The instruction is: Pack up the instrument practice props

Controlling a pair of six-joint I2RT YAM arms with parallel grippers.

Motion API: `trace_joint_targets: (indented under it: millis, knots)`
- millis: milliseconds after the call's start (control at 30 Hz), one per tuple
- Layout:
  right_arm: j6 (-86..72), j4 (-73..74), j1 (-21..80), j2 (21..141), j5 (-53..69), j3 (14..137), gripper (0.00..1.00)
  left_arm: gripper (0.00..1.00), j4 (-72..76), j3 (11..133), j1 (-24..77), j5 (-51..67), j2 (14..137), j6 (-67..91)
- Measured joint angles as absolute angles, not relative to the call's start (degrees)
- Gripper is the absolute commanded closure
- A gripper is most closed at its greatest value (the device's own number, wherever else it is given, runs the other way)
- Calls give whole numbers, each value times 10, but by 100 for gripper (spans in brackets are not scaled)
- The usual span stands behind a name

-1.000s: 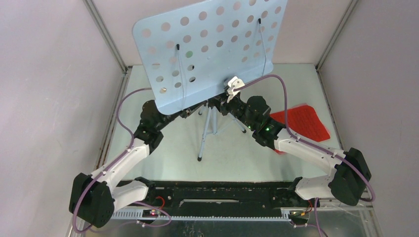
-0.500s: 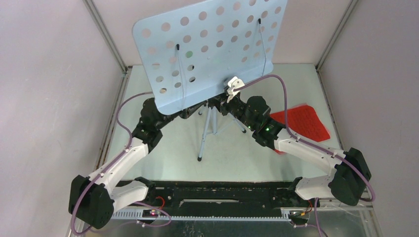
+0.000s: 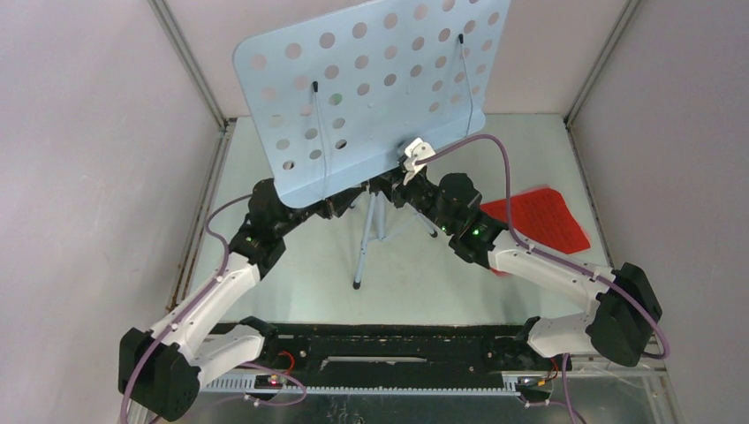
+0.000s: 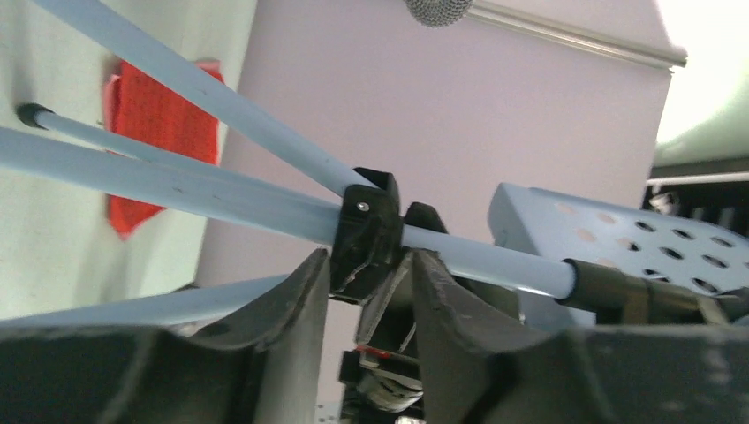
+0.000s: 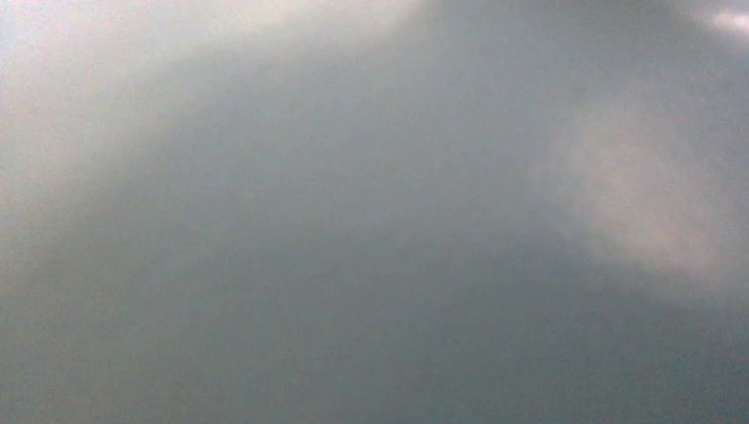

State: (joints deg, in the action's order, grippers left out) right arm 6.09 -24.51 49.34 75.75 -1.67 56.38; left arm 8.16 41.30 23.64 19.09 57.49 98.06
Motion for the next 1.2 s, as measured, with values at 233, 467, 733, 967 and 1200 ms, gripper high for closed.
trace_joint_targets:
  millis: [233,467,733,967,1200]
  knots:
    - [61,-249,494,760,-19,564,100,38,80,409,197,198,545,948]
    - [61,-249,494,760,-19,564,100,27,52,405,145,136,510,729]
    - [63,-249,494,760,-19,564,100,15,236,335,143,95,509,435]
    - [63,-249,494,760,-19,564,100,12,432,264,142,222,510,122]
    - [62,-250,494,760,-18,564,100,11,365,263,136,394,533,-227]
